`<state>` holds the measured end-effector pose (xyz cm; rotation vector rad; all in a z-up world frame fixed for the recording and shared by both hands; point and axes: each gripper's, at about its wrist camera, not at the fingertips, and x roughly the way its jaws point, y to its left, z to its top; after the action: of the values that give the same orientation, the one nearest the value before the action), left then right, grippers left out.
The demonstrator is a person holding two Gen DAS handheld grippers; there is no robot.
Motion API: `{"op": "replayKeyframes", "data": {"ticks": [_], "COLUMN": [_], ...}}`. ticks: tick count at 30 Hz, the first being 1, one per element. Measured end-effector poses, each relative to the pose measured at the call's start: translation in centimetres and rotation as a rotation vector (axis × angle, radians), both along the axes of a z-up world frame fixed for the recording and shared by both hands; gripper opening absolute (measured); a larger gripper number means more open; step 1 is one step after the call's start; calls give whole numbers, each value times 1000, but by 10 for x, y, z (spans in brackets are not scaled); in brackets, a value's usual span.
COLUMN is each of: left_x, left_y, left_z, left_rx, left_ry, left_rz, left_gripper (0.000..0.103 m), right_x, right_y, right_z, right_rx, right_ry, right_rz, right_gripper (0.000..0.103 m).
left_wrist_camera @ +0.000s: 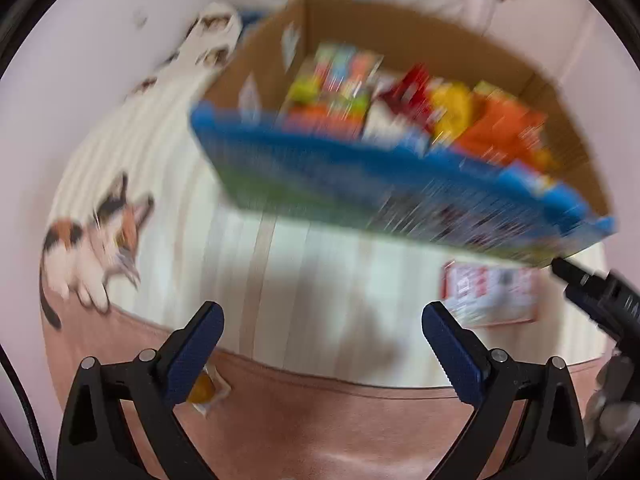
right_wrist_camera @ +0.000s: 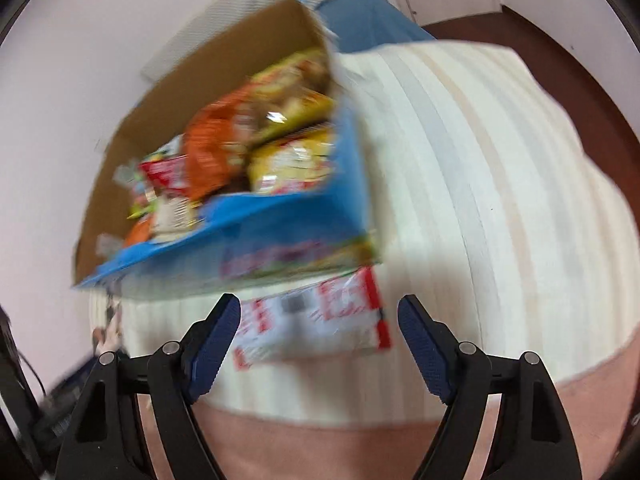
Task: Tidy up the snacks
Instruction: 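Withdraw both tools from the box toward the remaining snacks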
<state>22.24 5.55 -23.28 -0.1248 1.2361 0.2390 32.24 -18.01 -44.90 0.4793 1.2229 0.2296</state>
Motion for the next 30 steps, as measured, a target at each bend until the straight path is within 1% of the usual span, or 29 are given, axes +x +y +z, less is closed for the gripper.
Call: {"op": "replayKeyframes", "data": {"ticks": [3,5,6,8,9,10,11,12,13,14,15,17,18,20,22,23,25,28,30], "left_x": [-3,-8,-11,-19,-24,-30,-37,-43,-49,-57,-61,-71,-76,-78,-81,-83,-87,-91,-95], "left_y": [4,7,9,14,17,20,24,28,31,35,38,45,50,59,68,72,82,104,114], "left_z": [-28,-38,-40,-40,-39,-36,-33,-30,-28,-26,-26,-28,-31,-34,-36,-36,-36,-35,-33], "left_rx": [0,3,5,-3,-8,-2,15,29,45,71,85,125,143,140,143,147,149,130,128], "left_ry": [58,86,92,98,99,96,93,87,82,79,79,82,95,108,113,117,117,114,111], "left_rz": [25,28,29,34,32,31,31,30,31,33,34,41,52,73,97,104,121,141,139], "left_gripper": [102,102,102,102,102,102,102,102,102,102,102,102,102,102,102,102,102,102,102], "right_x": [9,4,-3,-20,-32,-41,-48,-52,-52,-51,-50,-39,-34,-25,-19,-17,-18,-30,-47], "right_y": [3,11,19,39,53,62,69,81,89,101,109,138,150,173,185,187,185,168,156], "right_z": [-33,-44,-45,-43,-39,-32,-23,-9,-2,6,8,0,-8,-24,-39,-42,-47,-54,-57], "right_rx": [24,42,42,114,144,124,90,1,-68,-154,-189,-301,-337,-386,-392,-398,-408,-361,-326], "right_ry": [22,38,43,85,116,110,85,32,2,-51,-75,-81,-61,-26,34,49,85,191,241], "right_rz": [13,39,69,178,252,297,338,406,441,497,531,648,692,749,759,738,654,515,451], "right_gripper": [83,83,83,82,82,82,82,87,91,91,91,91,91,91,84,82,75,72,72]}}
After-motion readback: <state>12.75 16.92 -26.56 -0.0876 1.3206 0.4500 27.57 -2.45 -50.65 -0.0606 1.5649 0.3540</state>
